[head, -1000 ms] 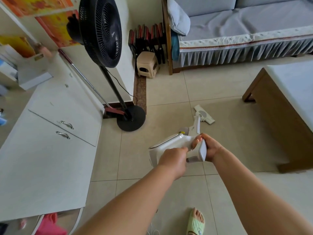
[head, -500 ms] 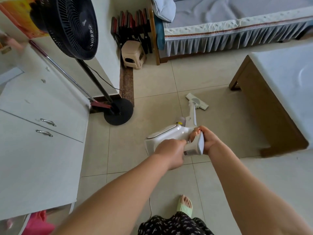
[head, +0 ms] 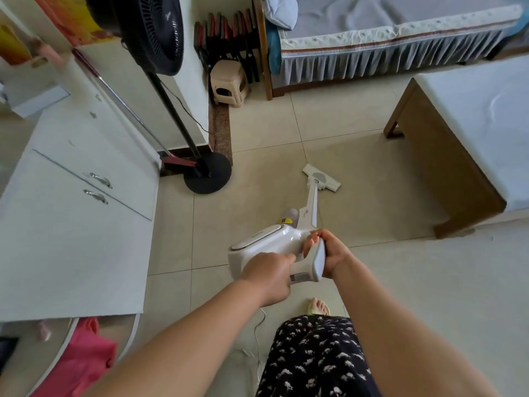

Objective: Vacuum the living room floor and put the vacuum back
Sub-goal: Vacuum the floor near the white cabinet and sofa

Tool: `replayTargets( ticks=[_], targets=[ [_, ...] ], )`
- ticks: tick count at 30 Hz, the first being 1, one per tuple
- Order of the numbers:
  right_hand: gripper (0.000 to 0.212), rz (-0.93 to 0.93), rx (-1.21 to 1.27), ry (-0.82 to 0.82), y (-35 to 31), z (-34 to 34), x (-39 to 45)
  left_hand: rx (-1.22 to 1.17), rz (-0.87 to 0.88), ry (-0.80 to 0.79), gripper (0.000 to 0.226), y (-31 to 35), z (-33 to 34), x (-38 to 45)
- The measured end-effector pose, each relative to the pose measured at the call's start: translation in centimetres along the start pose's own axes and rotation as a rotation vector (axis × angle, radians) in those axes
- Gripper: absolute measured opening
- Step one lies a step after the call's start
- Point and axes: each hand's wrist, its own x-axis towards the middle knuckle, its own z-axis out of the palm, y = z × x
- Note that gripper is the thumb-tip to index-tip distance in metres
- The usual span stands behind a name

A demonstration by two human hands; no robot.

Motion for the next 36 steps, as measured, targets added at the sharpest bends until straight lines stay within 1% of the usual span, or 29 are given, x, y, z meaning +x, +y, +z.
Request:
replayTargets(
  ticks=[3, 9, 16, 18, 23, 26, 31, 36],
  targets=[
    [0.019, 0.008, -0.038, -0.002, 4.0, -1.9, -0.4, 0.006, -0.006, -0.008, 0.013, -0.3, 2.0, -4.1],
    [0.016, 0.012, -0.037, -0.021, 11.3, -6.1, -1.7, 0.018, -0.015, -0.019, 0.014, 0.1, 5.5, -11.9],
    [0.017, 0.049, -0.053, 0.009, 16.5, -9.5, -4.5, -0.012, -0.050, 0.012, 0.017, 1.9, 9.3, -18.1],
    [0.018, 0.052, -0.071, 0.007, 17.2, -10.3, -4.9, -0.012, -0.063, 0.028, 0.017, 2.4, 10.3, -19.0],
    [0.017, 0.055, -0.110, 0.025, 18.5, -14.1, -7.1, -0.006, -0.104, 0.035, 0.013, 6.1, 13.2, -21.7],
    [0.016, 0.048, -0.130, 0.031, 18.3, -17.0, -8.8, -0.015, -0.129, 0.048, 0.015, 9.5, 14.9, -22.7],
    [0.017, 0.032, -0.133, 0.015, 17.6, -22.7, -12.3, -0.023, -0.151, 0.022, 0.014, 16.1, 18.1, -24.5],
    [0.015, 0.072, -0.148, -0.012, 18.8, -26.2, -15.0, -0.001, -0.176, 0.030, 0.021, 19.8, 20.1, -27.2]
  ],
)
